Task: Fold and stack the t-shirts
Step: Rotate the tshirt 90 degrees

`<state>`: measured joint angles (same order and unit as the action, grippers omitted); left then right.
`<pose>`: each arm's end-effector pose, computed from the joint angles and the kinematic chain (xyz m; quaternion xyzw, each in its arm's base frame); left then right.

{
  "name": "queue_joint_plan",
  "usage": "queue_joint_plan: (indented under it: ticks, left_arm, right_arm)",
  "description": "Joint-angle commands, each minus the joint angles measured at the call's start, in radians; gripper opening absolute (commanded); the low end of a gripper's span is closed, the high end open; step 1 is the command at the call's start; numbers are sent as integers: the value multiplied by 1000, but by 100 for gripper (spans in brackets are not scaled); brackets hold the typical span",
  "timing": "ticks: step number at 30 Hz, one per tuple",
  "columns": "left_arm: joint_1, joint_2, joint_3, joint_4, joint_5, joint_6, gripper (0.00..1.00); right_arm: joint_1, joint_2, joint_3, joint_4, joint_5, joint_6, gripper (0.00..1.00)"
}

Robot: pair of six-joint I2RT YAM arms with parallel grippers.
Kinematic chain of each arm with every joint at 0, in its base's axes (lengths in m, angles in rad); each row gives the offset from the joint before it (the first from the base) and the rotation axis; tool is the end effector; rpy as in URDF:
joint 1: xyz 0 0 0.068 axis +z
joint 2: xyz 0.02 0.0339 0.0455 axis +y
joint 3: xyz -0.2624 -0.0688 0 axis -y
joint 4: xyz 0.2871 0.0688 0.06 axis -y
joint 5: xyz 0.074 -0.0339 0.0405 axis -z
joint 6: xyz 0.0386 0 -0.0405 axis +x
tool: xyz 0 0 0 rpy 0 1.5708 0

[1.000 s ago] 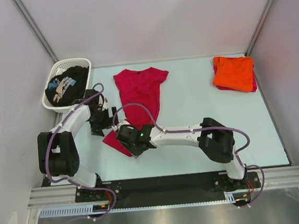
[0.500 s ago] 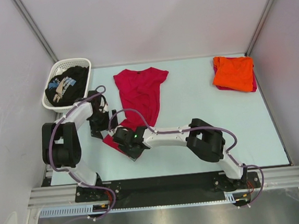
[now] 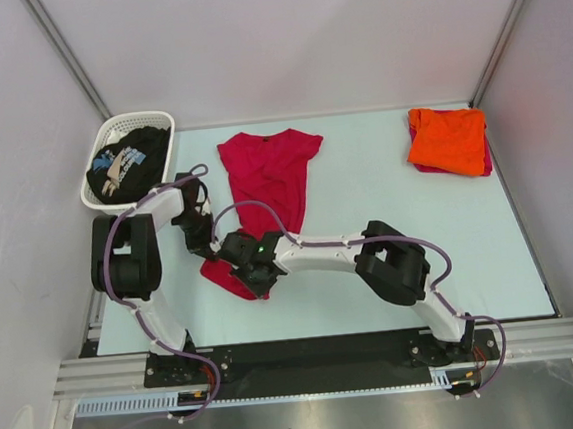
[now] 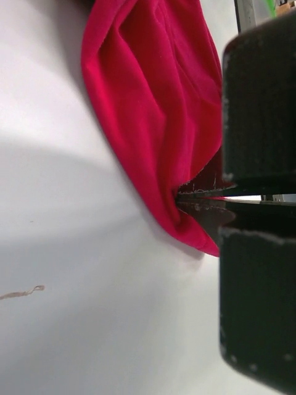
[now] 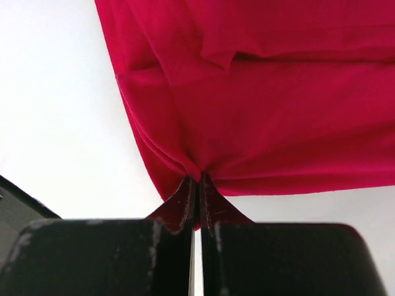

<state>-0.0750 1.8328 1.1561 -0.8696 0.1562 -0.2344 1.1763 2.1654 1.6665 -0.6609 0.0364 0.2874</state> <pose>0.3507 -0.0324 0.1218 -0.0784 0.9938 -0.0790 0.0000 0.1907 0.4544 0.1430 -0.4175 0.8853 0.1231 0.1637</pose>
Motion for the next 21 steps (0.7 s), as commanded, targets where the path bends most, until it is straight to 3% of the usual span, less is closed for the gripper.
queue_joint_plan:
  ticks: [1, 14, 21]
  left_arm:
    - [7, 2, 33, -29, -32, 20, 0]
    - [-35, -46, -56, -43, 65, -8, 0]
    - [-150, -93, -153, -25, 123, -62, 0]
  right_arm:
    - [-27, 10, -4, -48, -24, -7, 0]
    - [-133, -131, -224, -138, 53, 12, 0]
    - [-152, -226, -364, -160, -2, 53, 0]
